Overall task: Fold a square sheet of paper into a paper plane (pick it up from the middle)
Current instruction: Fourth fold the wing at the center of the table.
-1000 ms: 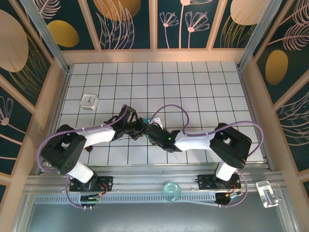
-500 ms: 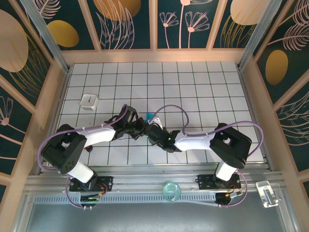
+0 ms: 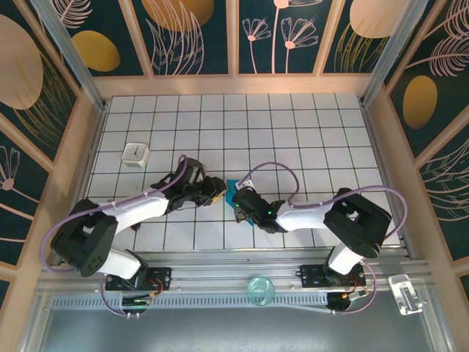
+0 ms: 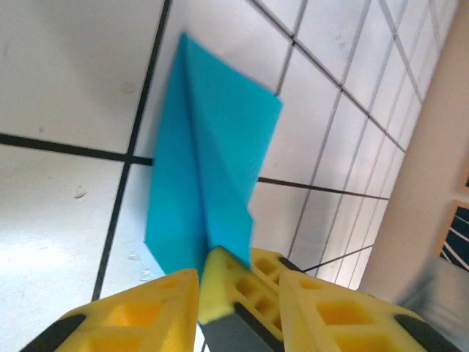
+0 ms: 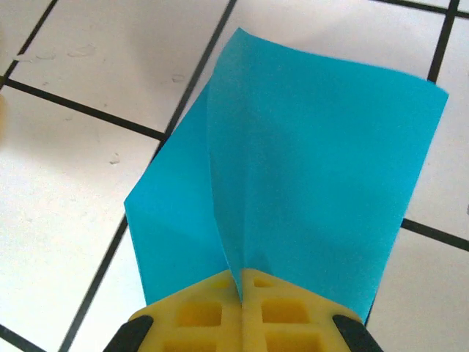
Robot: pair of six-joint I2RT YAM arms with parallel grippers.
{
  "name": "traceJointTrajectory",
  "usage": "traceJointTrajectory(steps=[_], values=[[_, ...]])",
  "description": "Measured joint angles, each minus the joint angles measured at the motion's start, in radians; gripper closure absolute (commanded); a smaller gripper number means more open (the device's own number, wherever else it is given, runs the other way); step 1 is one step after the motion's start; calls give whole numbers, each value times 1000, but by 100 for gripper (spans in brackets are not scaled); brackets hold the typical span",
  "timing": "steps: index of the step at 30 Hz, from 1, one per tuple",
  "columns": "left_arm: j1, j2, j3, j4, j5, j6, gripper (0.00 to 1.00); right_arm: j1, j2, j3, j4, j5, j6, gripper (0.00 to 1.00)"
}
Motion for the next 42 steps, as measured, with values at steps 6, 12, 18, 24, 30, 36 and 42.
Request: traceJointTrajectory(steps=[6, 12, 18, 24, 30, 36, 42], values=[[0, -53, -20, 11, -10, -1, 61, -23, -43, -72, 99, -91, -4, 100], [0, -19, -32, 20, 5, -4, 67, -56, -77, -146, 203, -166, 5, 100], [-1, 15, -32, 48, 44, 0, 76, -67, -80, -191, 275, -209, 16, 100], [-5, 85, -32, 77, 82, 4, 87, -86, -93, -245, 352, -246, 54, 100], [-16, 138, -31, 129, 101, 4, 92, -105, -100, -296, 430, -282, 111, 100], [-30, 194, -37, 192, 111, 3, 94, -135, -101, -348, 501, -323, 183, 100], [-30, 225, -48, 234, 110, 4, 96, -159, -108, -393, 573, -356, 254, 99]])
